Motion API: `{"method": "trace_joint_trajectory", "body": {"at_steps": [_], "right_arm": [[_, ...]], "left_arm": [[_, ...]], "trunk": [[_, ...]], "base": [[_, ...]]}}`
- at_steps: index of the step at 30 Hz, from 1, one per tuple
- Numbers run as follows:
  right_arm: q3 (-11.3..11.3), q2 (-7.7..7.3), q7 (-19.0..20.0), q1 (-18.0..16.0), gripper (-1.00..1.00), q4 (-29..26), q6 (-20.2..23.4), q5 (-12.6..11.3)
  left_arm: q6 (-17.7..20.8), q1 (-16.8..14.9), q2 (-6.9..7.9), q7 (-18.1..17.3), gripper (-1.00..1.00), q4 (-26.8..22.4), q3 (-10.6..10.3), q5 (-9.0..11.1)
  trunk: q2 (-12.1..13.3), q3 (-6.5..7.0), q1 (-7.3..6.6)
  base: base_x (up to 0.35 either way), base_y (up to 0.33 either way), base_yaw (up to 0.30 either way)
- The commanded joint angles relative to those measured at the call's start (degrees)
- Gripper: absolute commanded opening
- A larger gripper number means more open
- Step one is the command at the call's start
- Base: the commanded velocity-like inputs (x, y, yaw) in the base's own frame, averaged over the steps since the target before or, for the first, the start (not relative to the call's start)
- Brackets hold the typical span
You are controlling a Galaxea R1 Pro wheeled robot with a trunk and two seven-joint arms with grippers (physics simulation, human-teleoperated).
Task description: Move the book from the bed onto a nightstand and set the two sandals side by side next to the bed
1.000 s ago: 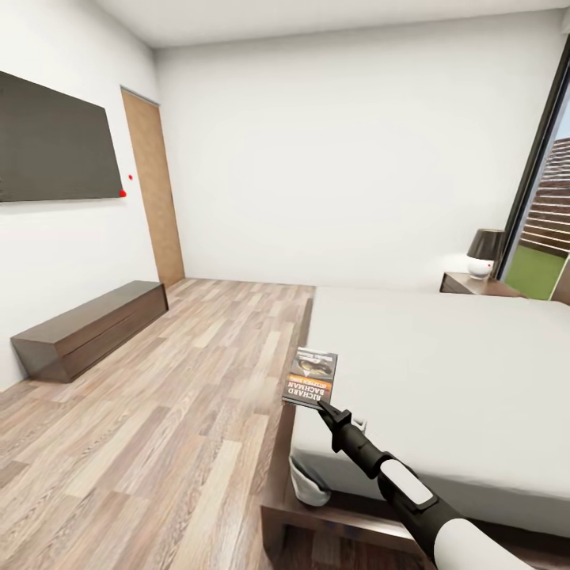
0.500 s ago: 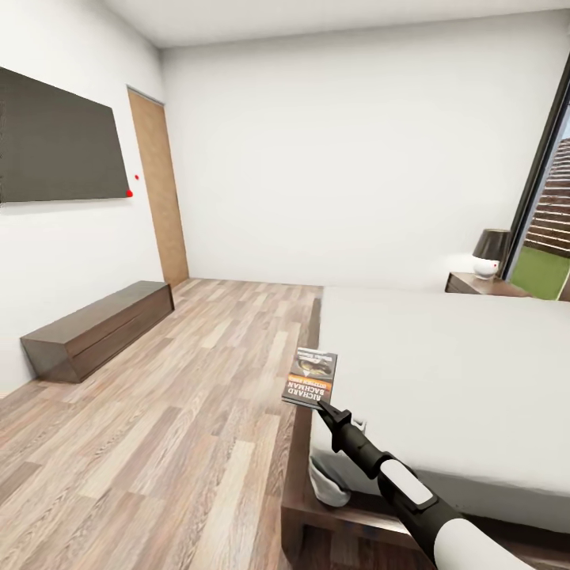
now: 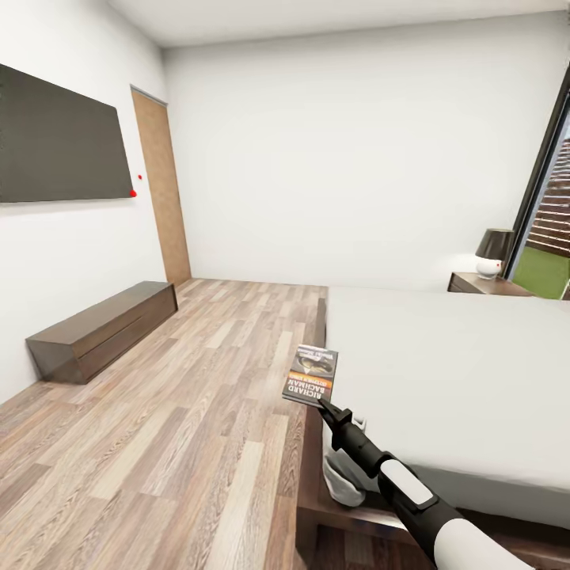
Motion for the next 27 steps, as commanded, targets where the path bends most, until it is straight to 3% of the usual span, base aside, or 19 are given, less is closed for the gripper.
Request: {"method": "trace_joint_trajectory", "body": {"at_steps": [1,27], "right_arm": [[0.3,-0.06,0.3,-0.1,-1.00,0.0,0.2,-0.6],[0.3,-0.08,1.3,-0.1,-1.00,0.0,0.2,-0.3]], "left_arm": [[0.6,0.0,0.01,-0.2,1.00,0.0,0.3,-0.1],[0.6,0.0,-0.08,-0.2,1.00,0.0,0.3,-0.1]], "trunk": [[0.0,-0.06,-0.01],[0.0,-0.06,-0.01]], "base": [[0.000,0.128,-0.094],[0.031,0.115,-0.122]]}}
